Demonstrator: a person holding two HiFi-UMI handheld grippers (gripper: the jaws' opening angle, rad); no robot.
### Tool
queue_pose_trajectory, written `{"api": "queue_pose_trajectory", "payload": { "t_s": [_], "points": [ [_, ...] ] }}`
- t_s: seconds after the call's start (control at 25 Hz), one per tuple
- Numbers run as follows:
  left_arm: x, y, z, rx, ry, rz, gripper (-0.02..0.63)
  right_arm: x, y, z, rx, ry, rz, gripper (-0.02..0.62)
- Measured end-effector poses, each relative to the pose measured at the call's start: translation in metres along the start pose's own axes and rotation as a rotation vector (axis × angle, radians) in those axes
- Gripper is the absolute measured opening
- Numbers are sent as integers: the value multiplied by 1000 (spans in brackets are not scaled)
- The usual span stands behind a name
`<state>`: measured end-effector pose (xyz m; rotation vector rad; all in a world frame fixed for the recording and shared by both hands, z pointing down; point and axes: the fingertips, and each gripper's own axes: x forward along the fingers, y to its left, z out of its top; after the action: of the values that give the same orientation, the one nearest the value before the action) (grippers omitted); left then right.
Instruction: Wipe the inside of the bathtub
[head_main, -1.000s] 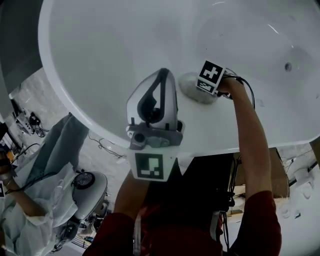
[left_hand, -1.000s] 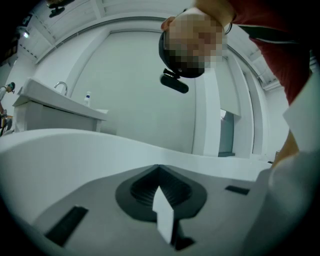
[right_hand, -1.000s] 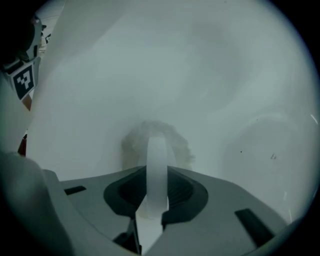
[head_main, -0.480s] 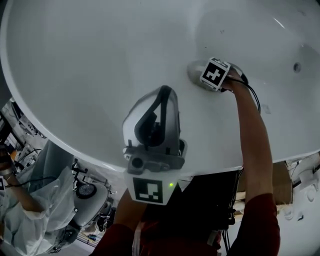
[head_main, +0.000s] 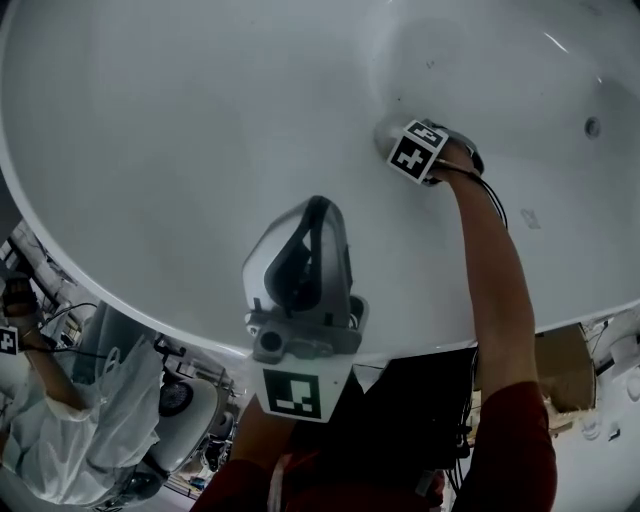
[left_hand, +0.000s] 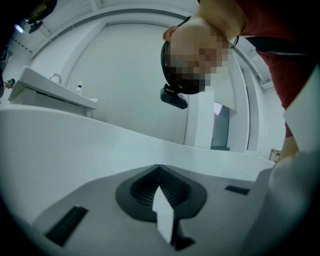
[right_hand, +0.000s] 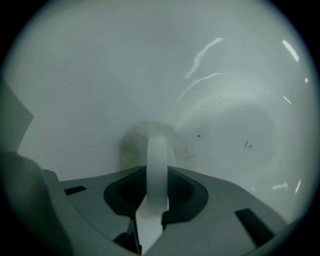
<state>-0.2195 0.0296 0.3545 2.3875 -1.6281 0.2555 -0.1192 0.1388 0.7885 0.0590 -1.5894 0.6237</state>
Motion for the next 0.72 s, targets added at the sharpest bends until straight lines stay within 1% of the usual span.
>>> {"api": "queue_pose_trajectory", "payload": {
  "t_s": [0.2, 0.32, 0.44, 0.52, 0.6, 0.72],
  "points": [
    [5, -9, 8, 5, -9, -3, 14, -5, -3, 0, 15, -20, 4, 92],
    [5, -11, 16, -2, -11, 6, 14, -22, -2, 4, 16, -47, 14, 92],
    [-4, 0, 27, -5, -20, 24, 14, -52, 12, 23, -39, -89, 17, 92],
    [-8, 3, 29, -9, -25, 35, 14, -72, 22, 28, -82, -112, 20, 92],
    [-9, -14, 34, -4, -34, 38, 14, -100, 32, 12, -105, -138, 36, 92],
    [-12, -63, 64, 7, -54, 30, 14, -167, 52, -37, -128, -155, 85, 92]
  ]
}}
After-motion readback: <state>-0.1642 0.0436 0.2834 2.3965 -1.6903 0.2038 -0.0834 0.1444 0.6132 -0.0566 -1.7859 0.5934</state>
